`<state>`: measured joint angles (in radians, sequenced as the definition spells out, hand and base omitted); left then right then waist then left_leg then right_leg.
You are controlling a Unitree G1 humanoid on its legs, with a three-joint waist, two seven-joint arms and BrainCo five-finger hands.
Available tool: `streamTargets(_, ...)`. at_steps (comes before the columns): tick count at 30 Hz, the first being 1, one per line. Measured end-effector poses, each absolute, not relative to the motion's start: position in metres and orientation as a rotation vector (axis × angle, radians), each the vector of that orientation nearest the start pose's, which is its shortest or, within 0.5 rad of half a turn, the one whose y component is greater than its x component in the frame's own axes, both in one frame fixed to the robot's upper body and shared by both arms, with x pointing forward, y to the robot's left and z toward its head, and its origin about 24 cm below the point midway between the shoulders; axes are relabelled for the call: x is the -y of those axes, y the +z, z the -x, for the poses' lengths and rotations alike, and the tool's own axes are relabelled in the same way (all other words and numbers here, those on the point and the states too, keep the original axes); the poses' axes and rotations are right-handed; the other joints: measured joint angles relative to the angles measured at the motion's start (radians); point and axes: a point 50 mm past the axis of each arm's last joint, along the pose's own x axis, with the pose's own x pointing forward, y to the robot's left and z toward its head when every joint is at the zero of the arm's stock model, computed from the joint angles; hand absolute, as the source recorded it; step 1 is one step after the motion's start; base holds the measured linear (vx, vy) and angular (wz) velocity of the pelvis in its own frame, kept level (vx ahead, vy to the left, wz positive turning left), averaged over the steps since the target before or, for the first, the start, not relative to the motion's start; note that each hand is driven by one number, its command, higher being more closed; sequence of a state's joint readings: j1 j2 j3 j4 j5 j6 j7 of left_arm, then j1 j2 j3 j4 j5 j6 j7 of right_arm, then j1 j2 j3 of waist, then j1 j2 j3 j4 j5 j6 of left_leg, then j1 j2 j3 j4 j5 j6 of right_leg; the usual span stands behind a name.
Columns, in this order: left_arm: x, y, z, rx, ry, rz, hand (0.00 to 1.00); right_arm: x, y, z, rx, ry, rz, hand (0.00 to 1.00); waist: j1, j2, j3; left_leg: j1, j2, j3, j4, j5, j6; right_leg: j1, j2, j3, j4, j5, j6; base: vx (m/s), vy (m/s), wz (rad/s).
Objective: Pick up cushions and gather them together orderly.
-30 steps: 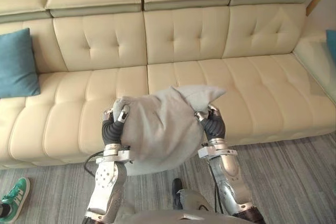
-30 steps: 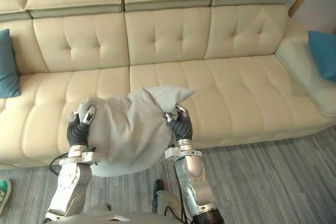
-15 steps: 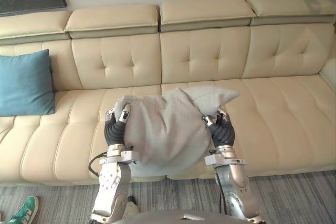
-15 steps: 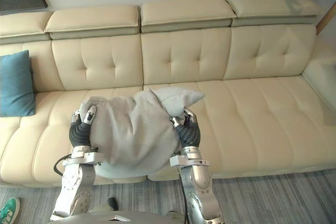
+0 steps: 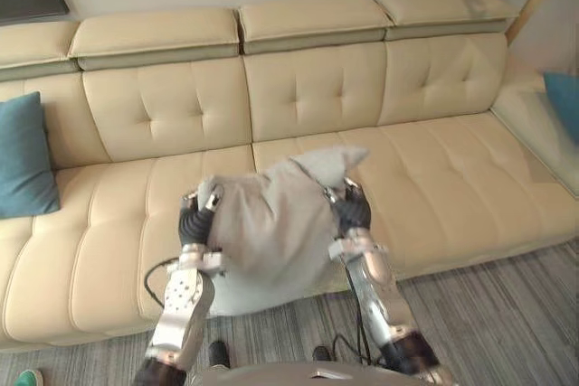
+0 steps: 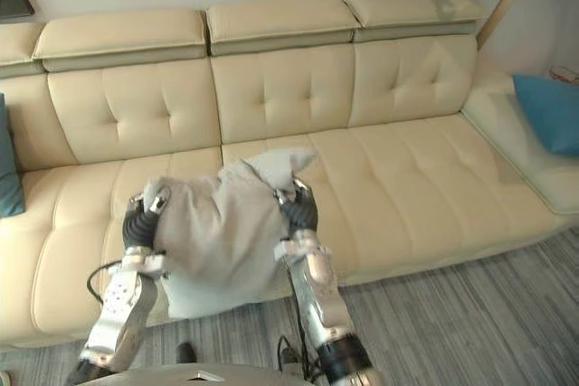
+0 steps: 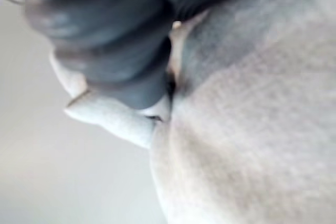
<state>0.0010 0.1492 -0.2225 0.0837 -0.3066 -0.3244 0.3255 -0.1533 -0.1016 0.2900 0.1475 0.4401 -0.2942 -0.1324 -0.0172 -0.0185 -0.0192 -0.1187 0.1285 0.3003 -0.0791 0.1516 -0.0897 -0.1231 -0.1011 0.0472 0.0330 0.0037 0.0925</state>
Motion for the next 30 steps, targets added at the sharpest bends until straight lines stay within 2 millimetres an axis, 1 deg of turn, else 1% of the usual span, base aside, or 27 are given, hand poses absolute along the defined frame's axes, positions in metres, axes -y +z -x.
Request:
streamTargets(1,-0.151,0.057,-0.259,0.21,0.177,0.178,1.0,0.097,0.08,-0.282,0.239,0.155,-0.334,1.0,0.007,0.002,0.003,-0.037,0.004,-0.004,0.0,0.017,0.005,-0.03,0.003,-0.001,-0.009,0.022,0.0,-0.17,-0.01,0.03)
streamTargets(2,-0.153,0.065,-0.267,0.241,0.191,0.174,1.0,0.094,0.09,-0.288,0.271,0.169,-0.329,1.0,0.012,0.003,0.011,-0.055,0.006,-0.006,0.0,0.026,0.007,-0.047,0.005,-0.001,-0.013,0.033,0.001,-0.24,-0.012,0.1)
streamTargets(3,-0.156,0.085,-0.286,0.307,0.208,0.155,1.0,0.087,0.112,-0.302,0.338,0.186,-0.32,1.0,0.024,0.005,0.045,-0.087,0.01,-0.016,0.0,0.044,0.012,-0.072,0.009,-0.006,-0.013,0.05,0.003,-0.24,-0.008,0.17)
streamTargets(4,-0.157,0.101,-0.3,0.352,0.221,0.142,1.0,0.084,0.129,-0.31,0.385,0.177,-0.322,1.0,0.033,0.01,0.062,-0.124,0.015,-0.028,0.0,0.058,0.014,-0.102,0.014,-0.014,-0.01,0.062,0.004,-0.23,-0.006,0.2)
streamTargets(5,-0.158,0.11,-0.307,0.381,0.228,0.138,1.0,0.082,0.138,-0.313,0.411,0.175,-0.325,1.0,0.04,0.011,0.068,-0.146,0.017,-0.031,0.0,0.062,0.011,-0.121,0.016,-0.019,-0.009,0.067,0.005,-0.14,-0.003,0.19)
streamTargets(6,-0.159,0.124,-0.315,0.423,0.236,0.135,1.0,0.08,0.152,-0.318,0.45,0.172,-0.33,1.0,0.048,0.013,0.085,-0.173,0.022,-0.04,0.0,0.071,0.012,-0.144,0.02,-0.026,-0.005,0.073,0.004,-0.16,-0.007,0.24)
streamTargets(8,-0.157,0.159,-0.335,0.514,0.252,0.136,1.0,0.082,0.184,-0.326,0.554,0.12,-0.337,1.0,0.062,0.026,0.122,-0.243,0.024,-0.078,0.0,0.08,0.004,-0.213,0.02,-0.059,0.033,0.073,0.003,-0.18,-0.011,0.35)
streamTargets(9,-0.155,0.171,-0.34,0.542,0.25,0.141,1.0,0.084,0.194,-0.328,0.582,0.1,-0.346,1.0,0.067,0.031,0.128,-0.268,0.024,-0.085,0.0,0.08,0.003,-0.239,0.019,-0.064,0.045,0.072,0.003,-0.16,-0.011,0.33)
streamTargets(10,-0.15,0.194,-0.346,0.602,0.245,0.157,1.0,0.087,0.215,-0.332,0.646,0.068,-0.359,1.0,0.076,0.04,0.15,-0.302,0.024,-0.087,0.0,0.08,0.002,-0.279,0.013,-0.073,0.069,0.072,0.005,-0.13,-0.006,0.24)
streamTargets(11,-0.148,0.201,-0.348,0.62,0.244,0.165,1.0,0.088,0.222,-0.332,0.668,0.055,-0.364,1.0,0.078,0.045,0.157,-0.314,0.023,-0.089,0.0,0.081,0.001,-0.292,0.009,-0.079,0.076,0.072,0.007,-0.17,0.005,0.27)
streamTargets(12,-0.144,0.221,-0.353,0.667,0.235,0.178,1.0,0.092,0.239,-0.334,0.717,0.023,-0.388,1.0,0.082,0.058,0.174,-0.342,0.02,-0.096,0.0,0.085,-0.006,-0.325,0.002,-0.092,0.099,0.068,0.015,-0.11,0.007,0.23)
streamTargets(13,-0.14,0.238,-0.357,0.702,0.225,0.182,1.0,0.095,0.251,-0.335,0.751,-0.005,-0.416,1.0,0.086,0.066,0.18,-0.371,0.016,-0.102,0.0,0.086,-0.009,-0.358,-0.002,-0.093,0.116,0.066,0.017,-0.1,0.005,0.2)
streamTargets(15,-0.136,0.26,-0.362,0.747,0.222,0.184,1.0,0.1,0.267,-0.335,0.795,-0.03,-0.448,1.0,0.094,0.07,0.183,-0.411,0.013,-0.105,-0.001,0.086,-0.015,-0.404,-0.006,-0.095,0.13,0.067,0.019,-0.06,0.004,0.09)
streamTargets(16,-0.131,0.288,-0.366,0.788,0.218,0.182,1.0,0.107,0.285,-0.335,0.847,-0.053,-0.478,1.0,0.096,0.084,0.193,-0.455,0.008,-0.106,-0.002,0.089,-0.021,-0.445,-0.016,-0.11,0.138,0.07,0.022,-0.05,0.022,0.12)
streamTargets(17,-0.129,0.306,-0.37,0.806,0.224,0.173,1.0,0.11,0.295,-0.338,0.868,-0.07,-0.495,1.0,0.095,0.089,0.205,-0.475,0.004,-0.107,-0.006,0.101,-0.037,-0.471,-0.022,-0.112,0.152,0.069,0.023,-0.02,0.024,0.1)
streamTargets(18,-0.128,0.314,-0.372,0.814,0.229,0.171,1.0,0.111,0.3,-0.34,0.873,-0.077,-0.503,1.0,0.095,0.091,0.214,-0.48,0.003,-0.107,-0.006,0.115,-0.047,-0.481,-0.023,-0.11,0.159,0.067,0.026,-0.01,0.025,-0.03)
streamTargets(19,-0.126,0.339,-0.373,0.838,0.237,0.184,1.0,0.114,0.315,-0.344,0.885,-0.087,-0.545,1.0,0.093,0.097,0.223,-0.516,0.003,-0.108,-0.001,0.174,-0.055,-0.524,-0.025,-0.107,0.183,0.058,0.03,0.0,0.0,0.0)
streamTargets(20,-0.124,0.352,-0.372,0.859,0.233,0.196,1.0,0.116,0.322,-0.345,0.894,-0.087,-0.571,1.0,0.086,0.098,0.223,-0.542,-0.003,-0.109,-0.001,0.177,-0.052,-0.552,-0.031,-0.11,0.197,0.052,0.033,0.02,0.033,0.1)
streamTargets(21,-0.12,0.368,-0.368,0.894,0.218,0.205,1.0,0.119,0.33,-0.345,0.912,-0.088,-0.599,1.0,0.08,0.099,0.227,-0.576,-0.008,-0.109,0.0,0.196,-0.031,-0.589,-0.037,-0.111,0.212,0.046,0.035,0.03,0.033,0.16)
streamTargets(22,-0.12,0.372,-0.368,0.901,0.214,0.208,1.0,0.119,0.332,-0.346,0.913,-0.088,-0.607,1.0,0.079,0.098,0.232,-0.583,-0.009,-0.109,0.0,0.201,-0.025,-0.598,-0.038,-0.111,0.217,0.043,0.034,0.05,0.032,0.11)
streamTargets(23,-0.122,0.375,-0.368,0.9,0.219,0.219,1.0,0.117,0.334,-0.349,0.897,-0.081,-0.625,1.0,0.078,0.098,0.249,-0.585,-0.012,-0.107,0.0,0.206,-0.022,-0.607,-0.041,-0.11,0.231,0.033,0.03,0.06,0.009,0.07)
streamTargets(24,-0.125,0.373,-0.37,0.884,0.231,0.228,1.0,0.114,0.334,-0.354,0.872,-0.081,-0.628,1.0,0.08,0.099,0.257,-0.593,-0.012,-0.107,0.0,0.218,-0.037,-0.615,-0.042,-0.111,0.238,0.025,0.028,0.07,-0.02,0.13)
streamTargets(25,-0.128,0.372,-0.371,0.873,0.238,0.239,1.0,0.113,0.334,-0.357,0.856,-0.08,-0.63,1.0,0.081,0.098,0.257,-0.607,-0.012,-0.108,0.0,0.237,-0.065,-0.623,-0.043,-0.115,0.238,0.022,0.024,0.05,-0.039,0.13)
streamTargets(26,-0.129,0.372,-0.372,0.869,0.243,0.245,1.0,0.112,0.334,-0.359,0.846,-0.078,-0.632,1.0,0.084,0.098,0.257,-0.613,-0.009,-0.108,0.0,0.243,-0.061,-0.629,-0.041,-0.117,0.238,0.02,0.021,0.04,-0.063,0.04)
streamTargets(28,-0.136,0.371,-0.373,0.857,0.263,0.269,1.0,0.105,0.338,-0.365,0.815,-0.064,-0.628,1.0,0.099,0.097,0.265,-0.635,0.01,-0.107,0.0,0.248,-0.055,-0.657,-0.023,-0.118,0.245,0.015,0.012,0.03,-0.08,-0.12)
streamTargets(29,-0.137,0.371,-0.373,0.856,0.266,0.275,1.0,0.104,0.338,-0.366,0.811,-0.062,-0.626,1.0,0.099,0.097,0.27,-0.637,0.012,-0.107,0.0,0.248,-0.055,-0.66,-0.02,-0.118,0.249,0.012,0.009,0.03,-0.085,-0.1)
streamTargets(30,-0.138,0.37,-0.374,0.851,0.268,0.29,0.0,0.103,0.339,-0.367,0.807,-0.061,-0.623,1.0,0.099,0.097,0.271,-0.65,0.018,-0.107,0.0,0.249,-0.054,-0.675,-0.014,-0.12,0.256,0.01,0.005,0.02,-0.066,-0.04)
